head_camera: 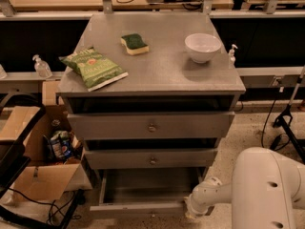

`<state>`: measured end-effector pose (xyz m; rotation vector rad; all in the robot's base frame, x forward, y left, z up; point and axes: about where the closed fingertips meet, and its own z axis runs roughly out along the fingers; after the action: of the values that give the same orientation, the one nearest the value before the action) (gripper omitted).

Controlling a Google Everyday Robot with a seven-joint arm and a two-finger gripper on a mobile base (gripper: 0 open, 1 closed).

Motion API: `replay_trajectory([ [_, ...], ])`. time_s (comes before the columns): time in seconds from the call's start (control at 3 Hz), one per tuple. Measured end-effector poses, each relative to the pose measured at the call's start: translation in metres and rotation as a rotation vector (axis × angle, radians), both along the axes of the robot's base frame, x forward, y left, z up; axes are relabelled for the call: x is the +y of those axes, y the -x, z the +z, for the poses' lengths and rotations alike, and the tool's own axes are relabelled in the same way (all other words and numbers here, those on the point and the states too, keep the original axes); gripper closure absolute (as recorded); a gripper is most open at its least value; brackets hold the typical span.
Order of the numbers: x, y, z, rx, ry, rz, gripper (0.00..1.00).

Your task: Open bottom drawer

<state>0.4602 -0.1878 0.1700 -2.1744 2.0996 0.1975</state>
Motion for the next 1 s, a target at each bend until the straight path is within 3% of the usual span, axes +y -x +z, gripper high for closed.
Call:
replay_trajectory([
  [0.33,0.0000,0.0000,0.0000,0.000,0.000,0.000,0.89],
  [1.0,0.0000,0.0001,-0.0001,0.000,0.000,0.000,0.42],
])
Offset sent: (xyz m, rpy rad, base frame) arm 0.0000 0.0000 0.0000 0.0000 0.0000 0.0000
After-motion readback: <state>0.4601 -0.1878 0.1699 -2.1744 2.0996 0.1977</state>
